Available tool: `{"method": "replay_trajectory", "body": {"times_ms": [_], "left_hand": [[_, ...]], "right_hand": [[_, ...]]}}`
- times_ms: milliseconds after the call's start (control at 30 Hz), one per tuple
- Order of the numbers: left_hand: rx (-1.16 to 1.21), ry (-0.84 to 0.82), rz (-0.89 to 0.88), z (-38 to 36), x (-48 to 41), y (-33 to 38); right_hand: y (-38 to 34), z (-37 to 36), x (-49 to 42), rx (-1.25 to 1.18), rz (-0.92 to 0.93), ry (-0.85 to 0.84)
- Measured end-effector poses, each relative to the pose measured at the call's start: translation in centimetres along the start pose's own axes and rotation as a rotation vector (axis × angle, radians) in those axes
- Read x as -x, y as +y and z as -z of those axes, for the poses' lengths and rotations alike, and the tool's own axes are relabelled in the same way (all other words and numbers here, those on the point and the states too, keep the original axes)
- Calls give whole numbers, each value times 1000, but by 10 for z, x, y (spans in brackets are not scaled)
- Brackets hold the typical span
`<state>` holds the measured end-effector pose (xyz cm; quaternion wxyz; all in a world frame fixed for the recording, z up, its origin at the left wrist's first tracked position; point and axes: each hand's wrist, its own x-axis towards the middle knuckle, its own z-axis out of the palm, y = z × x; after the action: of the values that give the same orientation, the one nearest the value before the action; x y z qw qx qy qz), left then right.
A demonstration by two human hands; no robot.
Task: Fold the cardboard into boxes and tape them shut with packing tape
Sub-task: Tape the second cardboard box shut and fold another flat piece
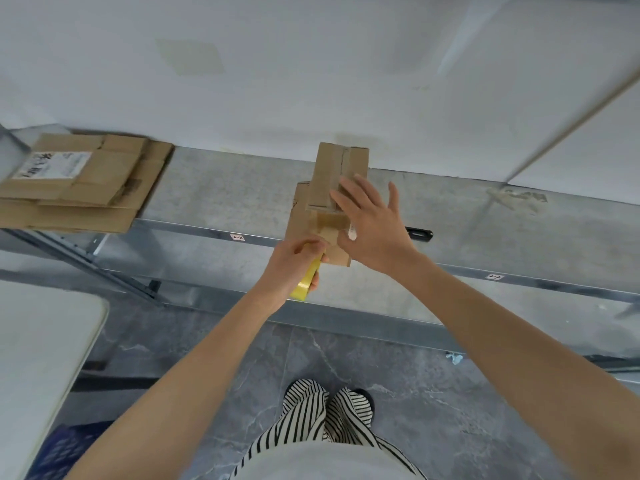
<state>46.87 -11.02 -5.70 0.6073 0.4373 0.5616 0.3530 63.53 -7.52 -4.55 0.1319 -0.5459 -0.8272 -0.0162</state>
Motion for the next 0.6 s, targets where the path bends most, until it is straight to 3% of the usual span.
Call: {"method": "replay_trajectory", "body": {"times_ms": [133, 300, 600], "left_hand": [[-3, -48, -45, 4, 4, 13], [-26, -136, -100, 6, 10, 30], [-61, -203, -88, 13, 17, 51]], "right_hand": [[-19, 17, 4, -215, 85, 224], [-33, 29, -3, -442, -53, -28], [-37, 40, -6, -531, 6, 108]]}}
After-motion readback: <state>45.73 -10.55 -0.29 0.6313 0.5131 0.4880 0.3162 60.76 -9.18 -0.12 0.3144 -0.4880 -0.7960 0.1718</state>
